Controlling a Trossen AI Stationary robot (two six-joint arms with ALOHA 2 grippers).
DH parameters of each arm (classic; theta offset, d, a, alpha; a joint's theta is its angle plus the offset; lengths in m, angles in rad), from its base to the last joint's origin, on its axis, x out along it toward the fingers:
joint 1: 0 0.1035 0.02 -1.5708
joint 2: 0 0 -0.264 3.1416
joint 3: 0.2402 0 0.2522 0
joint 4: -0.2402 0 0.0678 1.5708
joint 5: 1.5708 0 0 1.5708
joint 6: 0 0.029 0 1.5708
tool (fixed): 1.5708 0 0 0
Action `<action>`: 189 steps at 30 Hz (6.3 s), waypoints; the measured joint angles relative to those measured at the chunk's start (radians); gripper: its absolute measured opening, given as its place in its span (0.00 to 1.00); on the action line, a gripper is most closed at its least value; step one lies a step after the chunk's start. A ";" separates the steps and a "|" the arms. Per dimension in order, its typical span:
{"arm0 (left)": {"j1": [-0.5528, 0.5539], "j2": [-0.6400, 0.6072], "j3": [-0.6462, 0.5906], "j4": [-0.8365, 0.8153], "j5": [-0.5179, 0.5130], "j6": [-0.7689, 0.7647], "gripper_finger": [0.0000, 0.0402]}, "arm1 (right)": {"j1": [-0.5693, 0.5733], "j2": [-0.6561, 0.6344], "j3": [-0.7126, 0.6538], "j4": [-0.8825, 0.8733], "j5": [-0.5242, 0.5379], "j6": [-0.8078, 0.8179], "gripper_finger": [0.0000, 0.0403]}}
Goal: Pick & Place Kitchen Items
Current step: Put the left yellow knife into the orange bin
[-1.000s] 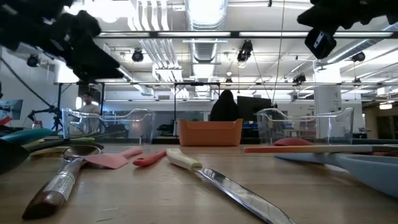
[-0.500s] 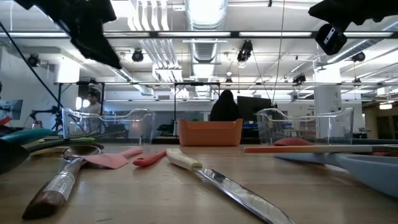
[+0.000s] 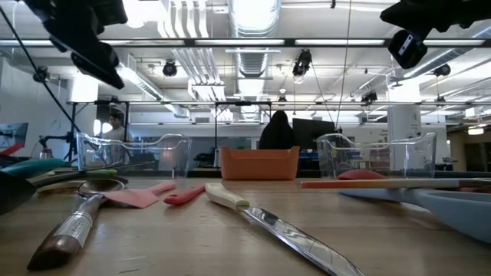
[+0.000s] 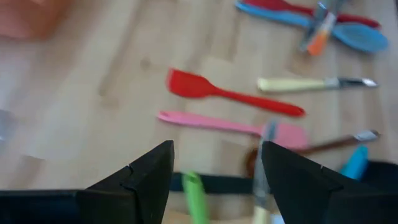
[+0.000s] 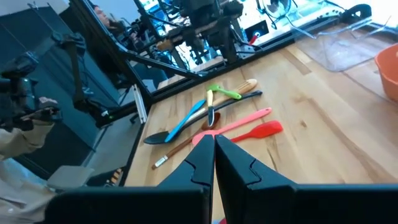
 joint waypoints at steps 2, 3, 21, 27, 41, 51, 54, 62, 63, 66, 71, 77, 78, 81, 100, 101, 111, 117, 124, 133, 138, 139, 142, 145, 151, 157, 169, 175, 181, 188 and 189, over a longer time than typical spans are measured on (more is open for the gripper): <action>-0.070 0.020 0.000 -0.008 -0.059 -0.059 0.61 | 0.000 0.000 0.000 0.000 0.000 -0.020 0.02; -0.105 0.032 0.002 -0.019 -0.101 -0.091 0.61 | 0.000 0.000 0.000 0.000 -0.001 -0.023 0.02; -0.326 0.265 0.035 -0.075 -0.117 -0.397 0.61 | -0.001 0.000 0.000 0.001 0.000 -0.042 0.02; -0.326 0.300 0.029 -0.027 -0.075 -0.419 0.61 | -0.001 0.000 0.000 0.001 0.001 -0.079 0.02; -0.326 0.423 0.027 0.011 -0.052 -0.417 0.61 | -0.001 0.000 0.000 0.002 0.002 -0.126 0.02; -0.326 0.506 0.026 0.035 -0.040 -0.430 0.61 | -0.001 0.000 0.000 0.003 0.016 -0.132 0.02; -0.325 0.526 0.026 0.035 -0.039 -0.422 0.61 | -0.001 0.001 0.000 0.003 0.029 -0.132 0.02; -0.316 0.568 0.026 0.052 -0.038 -0.411 0.61 | -0.001 0.001 0.000 0.006 0.040 -0.132 0.02; -0.314 0.573 0.026 0.054 -0.038 -0.405 0.61 | -0.001 0.001 0.000 0.006 0.049 -0.132 0.02; -0.308 0.586 0.026 0.064 -0.038 -0.391 0.61 | -0.001 0.001 0.000 0.006 0.055 -0.131 0.02; -0.302 0.604 0.026 0.065 -0.032 -0.381 0.61 | -0.001 0.001 0.000 0.006 0.055 -0.131 0.02; -0.295 0.635 0.026 0.085 -0.033 -0.368 0.61 | -0.001 0.001 0.000 0.006 0.054 -0.135 0.02; -0.294 0.642 0.026 0.086 -0.033 -0.367 0.61 | -0.001 0.001 0.000 0.006 0.054 -0.135 0.02; -0.290 0.659 0.026 0.088 -0.034 -0.355 0.61 | -0.001 0.001 0.000 0.006 0.054 -0.135 0.02; -0.284 0.670 0.027 0.111 -0.035 -0.323 0.10 | -0.001 0.001 0.000 0.006 0.054 -0.139 0.02; -0.284 0.670 0.027 0.111 -0.035 -0.323 0.10 | -0.001 0.001 0.000 0.006 0.053 -0.139 0.02; -0.284 0.653 0.032 0.066 -0.028 -0.325 0.10 | -0.001 0.000 0.000 0.006 0.053 -0.138 0.02; -0.284 0.606 0.052 0.011 -0.023 -0.328 0.10 | -0.001 0.000 0.000 0.006 0.053 -0.136 0.02; -0.284 0.518 0.068 0.006 -0.055 -0.323 0.10 | -0.001 0.001 0.000 0.007 0.053 -0.136 0.02; -0.277 0.385 0.088 0.008 -0.282 -0.235 0.10 | -0.001 0.000 0.000 0.010 0.053 -0.136 0.02; -0.236 0.318 0.093 0.009 -0.340 -0.213 0.10 | -0.001 0.000 0.000 0.010 0.053 -0.138 0.02; -0.225 0.307 0.094 0.010 -0.348 -0.209 0.10 | -0.001 0.001 0.000 0.010 0.053 -0.139 0.02; -0.196 0.286 0.094 0.034 -0.376 -0.160 0.10 | -0.001 0.001 0.000 0.010 0.053 -0.138 0.02; -0.170 0.280 0.094 0.092 -0.400 -0.092 0.10 | -0.001 0.001 0.000 0.010 0.053 -0.139 0.02; -0.102 0.282 0.094 0.239 -0.411 0.066 0.10 | -0.001 0.001 0.000 0.010 0.053 -0.154 0.02; 0.014 0.283 0.093 0.362 -0.373 0.207 0.10 | -0.001 0.000 0.000 0.010 0.053 -0.155 0.02; 0.293 0.287 0.092 0.557 -0.092 0.377 0.10 | -0.001 0.001 0.000 0.010 0.053 -0.165 0.02; 0.399 0.328 0.100 0.614 -0.002 0.412 0.10 | -0.001 0.000 0.001 0.009 0.053 -0.183 0.02; 0.484 0.469 0.179 0.620 0.022 0.479 0.10 | -0.001 0.002 0.001 0.012 0.053 -0.192 0.02; 0.576 0.653 0.348 0.619 0.054 0.550 0.10 | -0.001 0.002 0.001 0.031 0.093 -0.246 0.02; 0.590 0.677 0.376 0.615 0.073 0.554 0.10 | -0.001 0.001 0.001 0.043 0.121 -0.268 0.02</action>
